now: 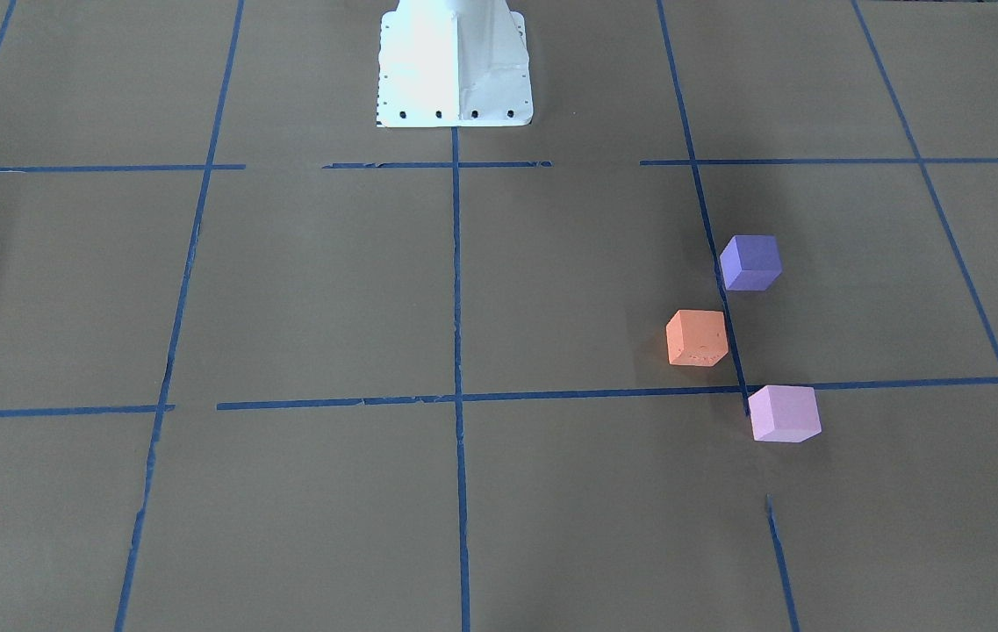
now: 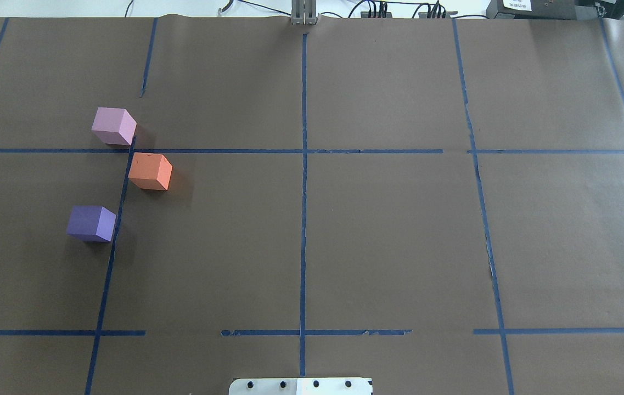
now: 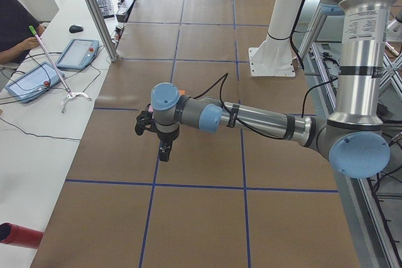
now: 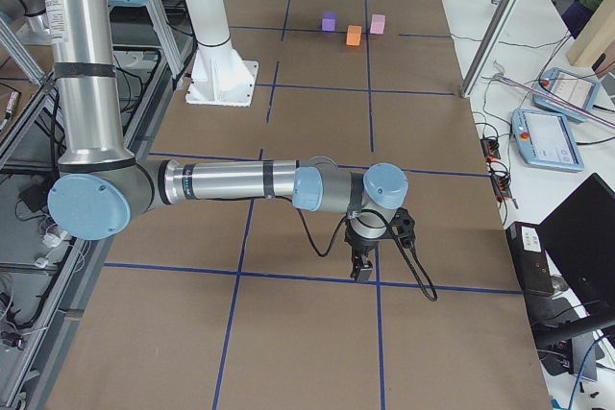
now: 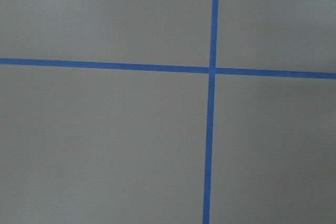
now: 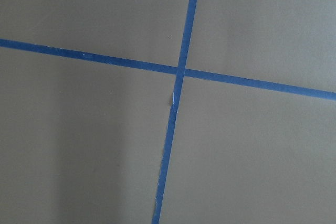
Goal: Arrange blocks in a line
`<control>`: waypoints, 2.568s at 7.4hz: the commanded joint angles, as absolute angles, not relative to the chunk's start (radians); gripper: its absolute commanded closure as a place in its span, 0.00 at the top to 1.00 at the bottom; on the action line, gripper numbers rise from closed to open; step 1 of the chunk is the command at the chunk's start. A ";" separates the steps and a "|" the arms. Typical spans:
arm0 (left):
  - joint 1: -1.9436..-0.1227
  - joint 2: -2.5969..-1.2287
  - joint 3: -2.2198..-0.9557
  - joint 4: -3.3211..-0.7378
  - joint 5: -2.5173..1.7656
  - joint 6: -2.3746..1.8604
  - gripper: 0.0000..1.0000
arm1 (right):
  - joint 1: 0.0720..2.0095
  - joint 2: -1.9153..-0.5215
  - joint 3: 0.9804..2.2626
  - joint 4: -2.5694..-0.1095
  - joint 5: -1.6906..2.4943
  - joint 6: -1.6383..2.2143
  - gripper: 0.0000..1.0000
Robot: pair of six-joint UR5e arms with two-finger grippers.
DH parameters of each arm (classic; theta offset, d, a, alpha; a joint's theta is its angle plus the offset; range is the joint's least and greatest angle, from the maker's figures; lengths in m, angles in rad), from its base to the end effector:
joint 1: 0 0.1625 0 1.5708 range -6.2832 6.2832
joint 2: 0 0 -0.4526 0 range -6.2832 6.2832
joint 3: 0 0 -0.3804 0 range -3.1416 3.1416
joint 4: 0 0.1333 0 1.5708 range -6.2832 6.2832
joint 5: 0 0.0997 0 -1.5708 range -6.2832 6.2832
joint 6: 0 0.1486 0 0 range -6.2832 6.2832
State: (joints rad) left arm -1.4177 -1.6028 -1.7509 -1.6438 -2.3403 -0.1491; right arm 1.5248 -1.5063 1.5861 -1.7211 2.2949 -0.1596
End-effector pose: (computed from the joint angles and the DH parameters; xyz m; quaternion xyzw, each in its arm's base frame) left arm 0.0485 -0.5106 0.6092 0.0743 0.3871 0.0552 0.9174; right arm 0.0118 -0.5010 0.7019 -0.0128 -0.3553 -0.0835 0.9309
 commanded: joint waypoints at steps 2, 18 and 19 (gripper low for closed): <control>-1.200 -1.785 -1.744 -1.646 -2.333 -0.357 1.00 | 1.525 -1.506 1.586 -1.721 2.295 -0.160 1.00; -0.868 -2.028 -1.531 -1.733 -2.276 -0.919 0.99 | 1.525 -1.506 1.586 -1.721 2.295 -0.160 1.00; -0.868 -2.028 -1.523 -1.735 -2.266 -0.913 0.99 | 1.525 -1.506 1.586 -1.721 2.295 -0.160 1.00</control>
State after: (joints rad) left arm -0.8689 -2.0277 -1.5347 -1.7263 -2.2755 -0.9139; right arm 1.5248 -1.5064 1.5861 -1.7211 2.2948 -0.1595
